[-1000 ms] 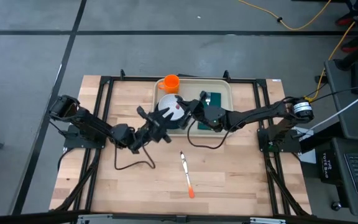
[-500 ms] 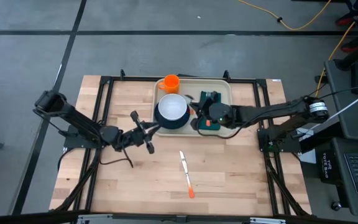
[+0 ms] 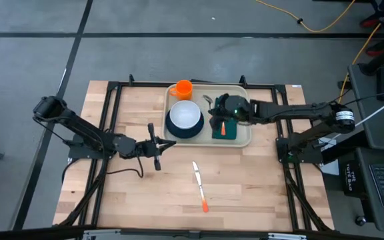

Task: Set up tray
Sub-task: Put the orange spoon on top of the green napkin to the left of the orange fork on the gray serving tray

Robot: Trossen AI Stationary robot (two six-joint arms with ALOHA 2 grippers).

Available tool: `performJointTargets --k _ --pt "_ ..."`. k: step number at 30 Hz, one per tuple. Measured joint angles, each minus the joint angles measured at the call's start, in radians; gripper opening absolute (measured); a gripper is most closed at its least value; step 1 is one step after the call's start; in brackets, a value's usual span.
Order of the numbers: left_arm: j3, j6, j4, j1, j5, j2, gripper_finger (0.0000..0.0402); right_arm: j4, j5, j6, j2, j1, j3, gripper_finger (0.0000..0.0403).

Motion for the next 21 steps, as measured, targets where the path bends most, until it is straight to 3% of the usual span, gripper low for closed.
performJointTargets --k 9,21 --pt "0.000 -0.029 -0.069 -0.042 -0.002 0.000 0.0001 -0.139 -0.186 0.118 0.010 -0.173 -0.001 0.0008" --pt "0.000 -0.027 -0.074 -0.058 -0.007 0.000 0.0001 0.166 -0.382 0.280 0.014 -0.308 -0.240 0.0009"
